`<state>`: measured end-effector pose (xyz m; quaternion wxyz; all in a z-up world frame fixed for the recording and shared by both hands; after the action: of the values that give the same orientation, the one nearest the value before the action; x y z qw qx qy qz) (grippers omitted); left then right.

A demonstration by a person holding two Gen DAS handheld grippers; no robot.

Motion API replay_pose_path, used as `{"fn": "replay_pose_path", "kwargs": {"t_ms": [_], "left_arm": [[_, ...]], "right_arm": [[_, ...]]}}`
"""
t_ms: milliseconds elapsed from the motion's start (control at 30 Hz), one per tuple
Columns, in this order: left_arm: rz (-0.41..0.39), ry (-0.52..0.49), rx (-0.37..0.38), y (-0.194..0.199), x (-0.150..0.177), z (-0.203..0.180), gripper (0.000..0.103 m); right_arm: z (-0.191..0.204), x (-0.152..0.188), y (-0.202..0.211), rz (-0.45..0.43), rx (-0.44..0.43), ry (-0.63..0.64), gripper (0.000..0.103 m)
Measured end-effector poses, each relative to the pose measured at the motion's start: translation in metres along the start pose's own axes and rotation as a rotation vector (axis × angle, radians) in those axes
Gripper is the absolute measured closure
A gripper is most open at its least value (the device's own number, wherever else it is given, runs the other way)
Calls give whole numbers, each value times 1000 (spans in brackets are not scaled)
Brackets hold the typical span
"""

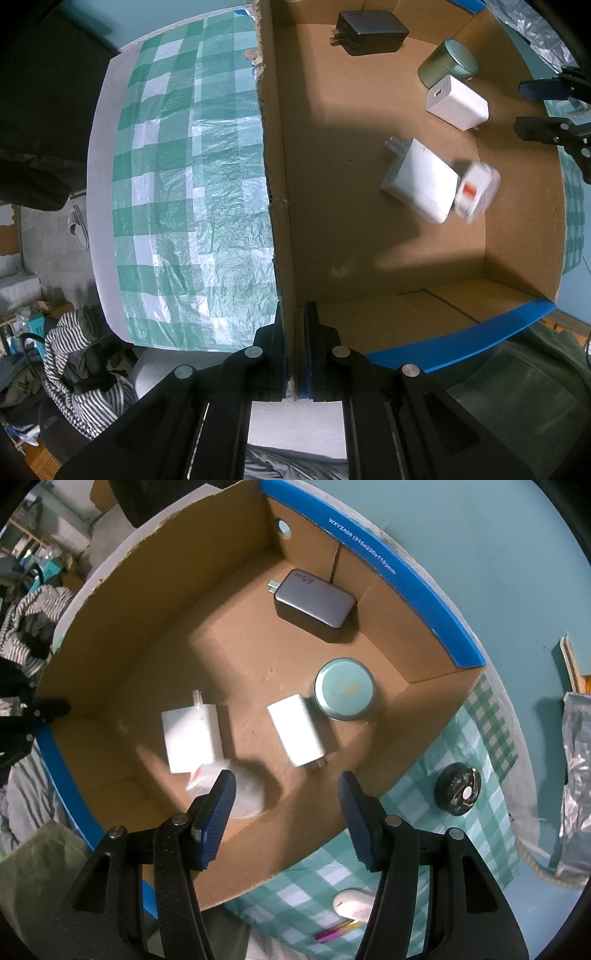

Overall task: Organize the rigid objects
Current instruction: 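Carry the white router into the box and open the right tool, then move the right tool back over the black round fan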

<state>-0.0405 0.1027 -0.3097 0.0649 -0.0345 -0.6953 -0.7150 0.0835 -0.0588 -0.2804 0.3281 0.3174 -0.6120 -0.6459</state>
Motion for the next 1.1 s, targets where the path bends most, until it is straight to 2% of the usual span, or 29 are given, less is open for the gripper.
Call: {"fn": "replay_pose_path", "kwargs": {"t_ms": [633, 1100], "left_arm": [[3, -1, 2, 2, 5, -3, 96], [1, 2, 6, 2, 5, 1, 96]], "right_arm": [[-10, 7, 33, -69, -27, -46, 44], [-34, 23, 56, -90, -18, -92, 44]]}}
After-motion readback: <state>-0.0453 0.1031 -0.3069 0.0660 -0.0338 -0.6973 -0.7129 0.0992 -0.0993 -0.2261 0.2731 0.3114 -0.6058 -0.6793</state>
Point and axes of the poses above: each gripper's, at about its wrist camera, not at the fingertips, and y roughly against the way its jaws point, z to its left, x to its underside, the point moved 9 cm from there along -y, roughly the way its jaws point, and after that the axes turned 11 degrees about y, right-handed, at the moved point
